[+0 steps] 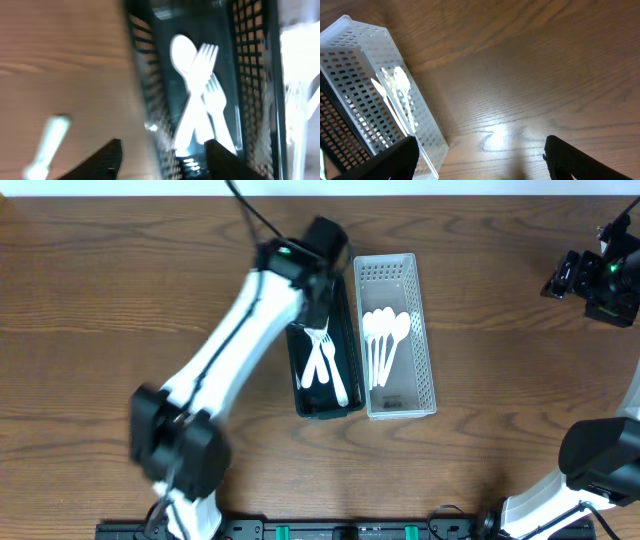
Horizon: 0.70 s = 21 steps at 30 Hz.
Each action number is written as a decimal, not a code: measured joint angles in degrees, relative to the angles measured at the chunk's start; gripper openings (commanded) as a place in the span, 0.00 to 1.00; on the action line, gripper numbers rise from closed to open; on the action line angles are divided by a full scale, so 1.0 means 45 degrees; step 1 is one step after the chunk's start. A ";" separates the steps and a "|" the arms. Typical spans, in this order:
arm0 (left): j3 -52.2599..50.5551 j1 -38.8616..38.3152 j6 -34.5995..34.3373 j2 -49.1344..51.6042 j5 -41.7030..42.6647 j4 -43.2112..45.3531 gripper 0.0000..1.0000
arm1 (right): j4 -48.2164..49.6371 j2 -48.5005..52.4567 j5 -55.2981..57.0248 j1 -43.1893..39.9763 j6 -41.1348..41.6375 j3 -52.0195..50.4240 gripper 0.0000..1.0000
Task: Pack container
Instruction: 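Move the left gripper back to the pale teal fork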
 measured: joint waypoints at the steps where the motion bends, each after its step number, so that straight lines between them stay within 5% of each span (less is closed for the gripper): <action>1: 0.0126 0.0185 0.0457 -0.0520 -0.0209 -0.0282 0.66 | 0.0000 0.0000 0.0000 0.0005 -0.0034 0.0000 0.84; 9: 0.0685 0.5124 0.3949 -0.3400 -0.0976 -0.2521 0.66 | 0.0015 0.0000 0.0005 0.0000 -0.0296 0.0000 0.84; 16: -0.1360 0.8684 0.7067 -0.2730 0.0461 -0.1477 0.67 | 0.0102 0.0000 0.0000 0.0005 -0.0355 0.0000 0.84; 21: -0.3672 0.9418 0.8466 -0.2225 0.0874 -0.0321 0.67 | 0.0160 0.0000 0.0000 0.0005 -0.0393 0.0000 0.84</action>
